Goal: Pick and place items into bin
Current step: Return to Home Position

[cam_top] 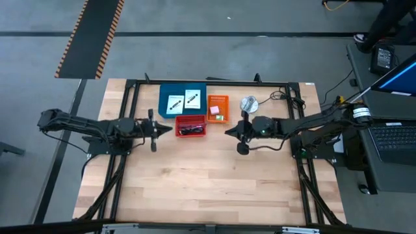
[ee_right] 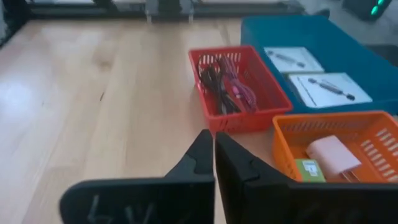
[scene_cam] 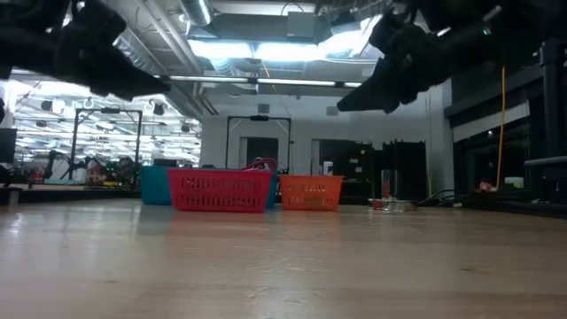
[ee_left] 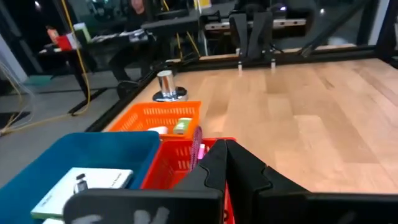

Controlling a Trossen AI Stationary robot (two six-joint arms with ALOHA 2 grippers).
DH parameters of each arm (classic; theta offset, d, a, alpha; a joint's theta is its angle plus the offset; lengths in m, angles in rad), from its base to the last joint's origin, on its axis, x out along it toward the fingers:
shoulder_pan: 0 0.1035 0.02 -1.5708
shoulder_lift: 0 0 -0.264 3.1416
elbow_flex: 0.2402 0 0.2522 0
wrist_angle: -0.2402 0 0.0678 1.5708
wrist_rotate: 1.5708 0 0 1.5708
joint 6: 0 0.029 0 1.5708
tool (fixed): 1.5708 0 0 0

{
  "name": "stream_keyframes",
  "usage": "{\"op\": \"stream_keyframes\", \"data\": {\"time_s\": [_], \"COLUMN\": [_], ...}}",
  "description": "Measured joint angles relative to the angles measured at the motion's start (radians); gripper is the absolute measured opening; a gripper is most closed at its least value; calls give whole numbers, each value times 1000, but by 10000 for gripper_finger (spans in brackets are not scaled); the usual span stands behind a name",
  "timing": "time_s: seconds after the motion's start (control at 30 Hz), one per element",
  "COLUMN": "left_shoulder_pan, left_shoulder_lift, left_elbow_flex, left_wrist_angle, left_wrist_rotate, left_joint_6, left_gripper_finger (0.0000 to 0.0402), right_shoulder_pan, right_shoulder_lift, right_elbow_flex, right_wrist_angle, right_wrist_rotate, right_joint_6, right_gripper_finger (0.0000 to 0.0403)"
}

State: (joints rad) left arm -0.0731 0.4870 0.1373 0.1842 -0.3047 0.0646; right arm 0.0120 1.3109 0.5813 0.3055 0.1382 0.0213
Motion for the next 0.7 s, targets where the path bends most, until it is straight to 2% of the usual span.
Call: {"op": "stream_keyframes", "data": {"time_s": [0.07,0.17,0.3,0.57,0.7], "left_shoulder_pan": [8,34,93,231,278], "left_shoulder_lift": [-35,-103,-201,-369,-418], "left_elbow_flex": [-39,-67,-71,-71,-120], "left_wrist_angle": [27,28,-25,-195,-139], "left_wrist_rotate": [3,26,93,156,189], "left_joint_6": [13,27,49,36,34], "left_gripper_finger": [1,2,1,1,1], "right_shoulder_pan": [-1,-14,-36,-116,-147], "right_shoulder_lift": [-2,-17,-55,-176,-241], "right_elbow_flex": [-39,-62,-59,-79,-132], "right_wrist_angle": [80,93,95,89,97], "right_wrist_rotate": [-7,-10,-68,-180,-193], "right_joint_6": [-3,-1,-19,-79,-79], "right_gripper_finger": [0,0,0,0,0]}}
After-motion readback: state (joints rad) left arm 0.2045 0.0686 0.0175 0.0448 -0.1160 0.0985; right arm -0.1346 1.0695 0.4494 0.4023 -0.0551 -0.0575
